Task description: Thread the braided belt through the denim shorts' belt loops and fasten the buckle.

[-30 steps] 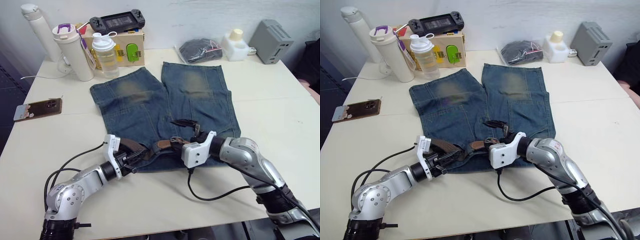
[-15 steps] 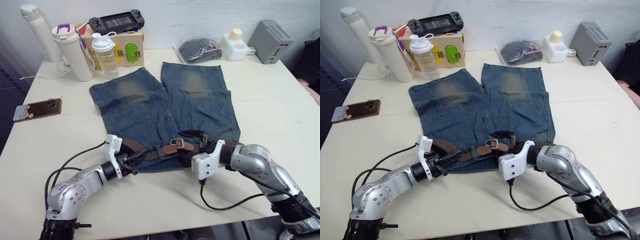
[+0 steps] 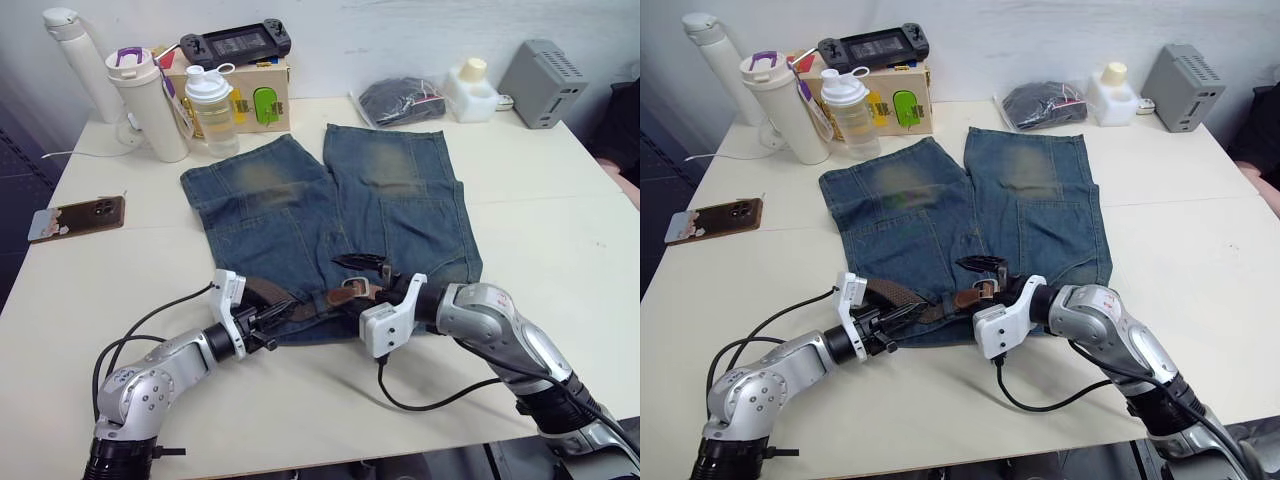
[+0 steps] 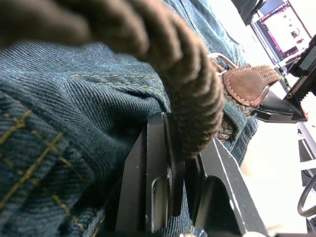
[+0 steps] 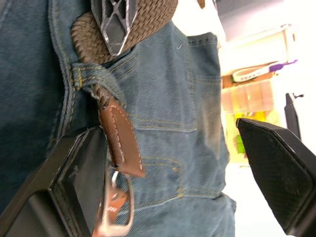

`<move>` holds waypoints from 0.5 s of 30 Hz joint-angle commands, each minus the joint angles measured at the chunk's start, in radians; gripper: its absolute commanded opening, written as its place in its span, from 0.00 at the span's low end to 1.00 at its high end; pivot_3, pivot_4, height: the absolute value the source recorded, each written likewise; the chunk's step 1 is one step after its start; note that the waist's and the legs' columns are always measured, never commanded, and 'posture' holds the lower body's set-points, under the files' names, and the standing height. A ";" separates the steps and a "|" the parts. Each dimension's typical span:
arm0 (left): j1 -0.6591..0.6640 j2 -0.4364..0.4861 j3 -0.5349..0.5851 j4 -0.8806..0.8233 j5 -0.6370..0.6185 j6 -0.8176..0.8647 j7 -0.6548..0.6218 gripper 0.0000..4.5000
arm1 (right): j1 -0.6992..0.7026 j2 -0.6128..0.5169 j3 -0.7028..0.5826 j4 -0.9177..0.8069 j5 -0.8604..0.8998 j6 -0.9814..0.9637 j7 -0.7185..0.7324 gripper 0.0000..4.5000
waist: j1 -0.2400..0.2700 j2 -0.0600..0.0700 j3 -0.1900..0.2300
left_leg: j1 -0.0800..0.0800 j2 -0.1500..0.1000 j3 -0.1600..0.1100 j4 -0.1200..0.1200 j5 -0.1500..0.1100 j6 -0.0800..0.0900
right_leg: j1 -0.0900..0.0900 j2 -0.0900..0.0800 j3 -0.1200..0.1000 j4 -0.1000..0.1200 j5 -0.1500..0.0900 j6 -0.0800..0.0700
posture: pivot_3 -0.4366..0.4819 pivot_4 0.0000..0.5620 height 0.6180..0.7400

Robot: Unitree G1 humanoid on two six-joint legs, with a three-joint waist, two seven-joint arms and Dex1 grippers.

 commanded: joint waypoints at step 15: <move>0.022 -0.013 0.005 -0.024 -0.007 0.019 0.003 0.00 | 0.004 0.000 0.037 -0.020 -0.019 -0.043 -0.002 0.02 | -0.002 0.000 0.000 | 0.000 0.000 0.000 0.000 0.000 0.000 | 0.000 0.000 0.000 0.000 0.000 0.000 | 0.48 0.27 0.56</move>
